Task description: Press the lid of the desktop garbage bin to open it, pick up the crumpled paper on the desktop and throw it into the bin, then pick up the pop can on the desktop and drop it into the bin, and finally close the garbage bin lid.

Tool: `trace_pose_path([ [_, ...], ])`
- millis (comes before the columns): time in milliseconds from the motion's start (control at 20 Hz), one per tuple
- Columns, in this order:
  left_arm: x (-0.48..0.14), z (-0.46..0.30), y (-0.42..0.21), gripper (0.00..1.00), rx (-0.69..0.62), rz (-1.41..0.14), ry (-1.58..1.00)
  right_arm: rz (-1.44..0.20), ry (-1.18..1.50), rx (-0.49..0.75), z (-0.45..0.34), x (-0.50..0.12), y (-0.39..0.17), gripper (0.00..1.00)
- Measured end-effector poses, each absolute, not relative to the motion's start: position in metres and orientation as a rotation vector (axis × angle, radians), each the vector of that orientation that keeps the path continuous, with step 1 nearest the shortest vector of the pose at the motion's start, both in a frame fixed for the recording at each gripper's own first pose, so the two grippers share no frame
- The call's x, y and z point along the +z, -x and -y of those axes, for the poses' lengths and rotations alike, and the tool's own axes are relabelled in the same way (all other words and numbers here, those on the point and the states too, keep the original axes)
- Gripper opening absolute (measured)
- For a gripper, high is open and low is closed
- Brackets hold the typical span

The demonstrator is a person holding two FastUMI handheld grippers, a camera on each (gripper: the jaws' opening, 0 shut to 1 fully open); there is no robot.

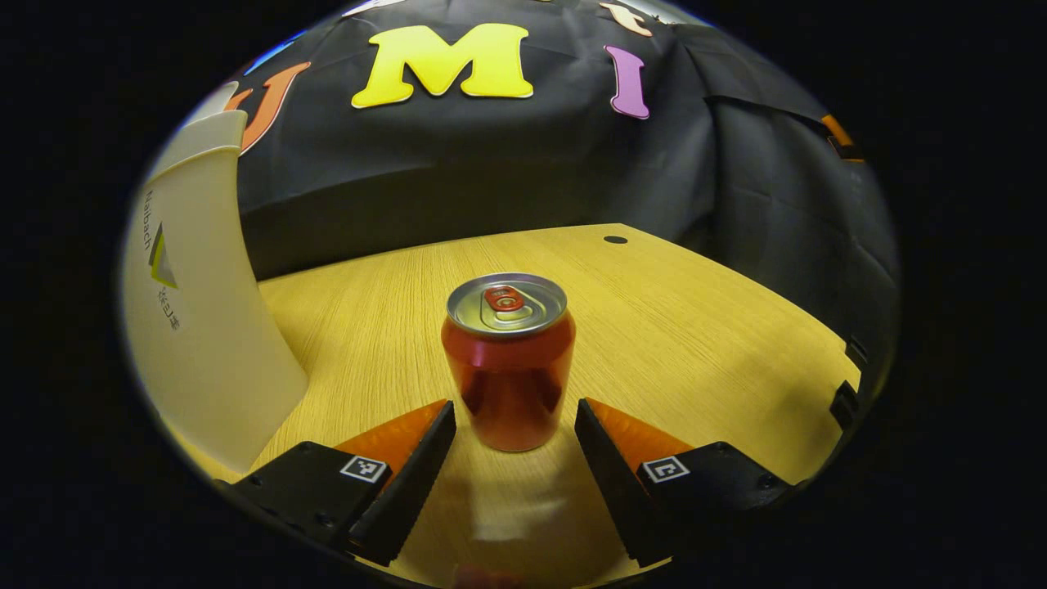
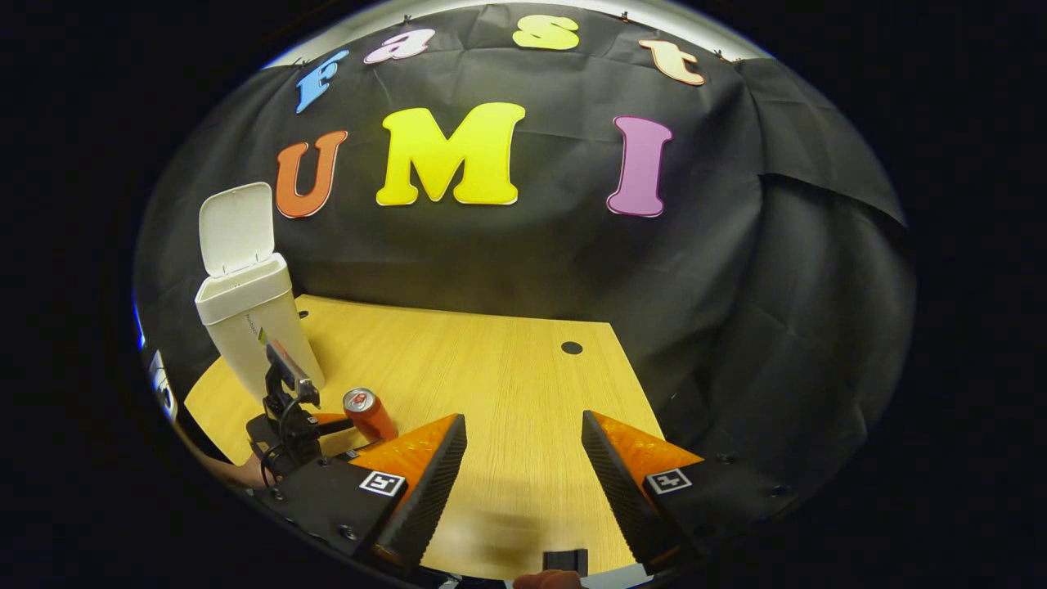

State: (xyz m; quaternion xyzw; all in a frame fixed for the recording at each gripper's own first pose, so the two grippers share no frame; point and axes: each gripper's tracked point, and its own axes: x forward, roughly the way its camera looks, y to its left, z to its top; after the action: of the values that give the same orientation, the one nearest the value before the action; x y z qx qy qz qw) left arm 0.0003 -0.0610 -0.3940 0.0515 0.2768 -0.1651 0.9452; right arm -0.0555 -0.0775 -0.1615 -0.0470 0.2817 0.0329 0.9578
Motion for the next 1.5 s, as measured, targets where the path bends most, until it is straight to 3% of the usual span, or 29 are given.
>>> trace_pose_path([
  [500, -0.404, 0.063, -0.012, 0.97, -0.324, -0.604, -0.097, -0.577, 0.099, 0.077, 0.074, -0.163, 0.044, 0.91],
  [650, -0.406, 0.064, -0.012, 0.88, -0.324, -0.609, -0.103, -0.582, 0.094, 0.072, 0.077, -0.165, 0.044, 0.91],
  [1000, -0.394, 0.065, -0.011, 0.85, -0.320, -0.591, -0.082, -0.579, 0.107, 0.082, 0.073, -0.164, 0.043, 0.89],
  [1500, -0.315, 0.068, -0.003, 0.85, -0.311, -0.502, -0.030, -0.514, 0.065, 0.094, 0.063, -0.139, 0.048, 0.91],
])
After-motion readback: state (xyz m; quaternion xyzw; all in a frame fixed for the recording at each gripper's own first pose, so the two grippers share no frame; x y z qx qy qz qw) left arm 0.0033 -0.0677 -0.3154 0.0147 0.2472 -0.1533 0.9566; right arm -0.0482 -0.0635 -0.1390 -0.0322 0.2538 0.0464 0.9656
